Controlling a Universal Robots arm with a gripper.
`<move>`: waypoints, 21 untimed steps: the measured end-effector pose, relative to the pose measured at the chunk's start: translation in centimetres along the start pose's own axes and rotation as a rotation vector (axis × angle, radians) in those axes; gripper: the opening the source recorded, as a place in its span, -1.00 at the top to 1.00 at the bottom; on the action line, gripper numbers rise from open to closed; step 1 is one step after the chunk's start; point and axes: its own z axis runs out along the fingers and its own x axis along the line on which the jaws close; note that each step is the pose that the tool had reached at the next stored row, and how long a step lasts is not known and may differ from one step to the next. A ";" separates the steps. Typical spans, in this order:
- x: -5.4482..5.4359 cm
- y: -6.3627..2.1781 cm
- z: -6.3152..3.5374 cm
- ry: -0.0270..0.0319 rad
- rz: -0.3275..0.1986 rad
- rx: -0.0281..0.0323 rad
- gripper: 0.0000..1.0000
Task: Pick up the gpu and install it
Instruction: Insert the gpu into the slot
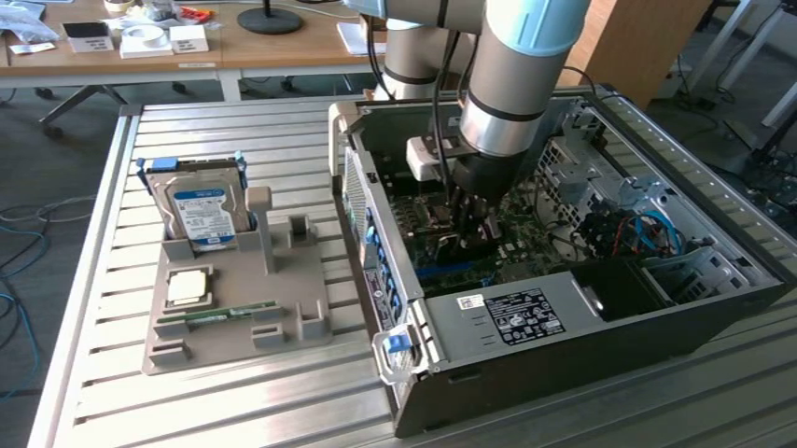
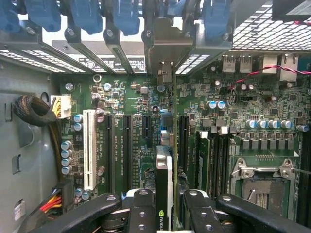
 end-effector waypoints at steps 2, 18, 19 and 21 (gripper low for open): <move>0.0 0.01 0.07 0.0003 0.008 0.0001 0.47; 0.2 0.01 0.12 0.0016 0.016 -0.0007 0.47; 0.2 0.01 0.12 0.0018 0.015 -0.0008 0.47; 0.2 0.01 0.25 0.0019 0.015 -0.0008 0.47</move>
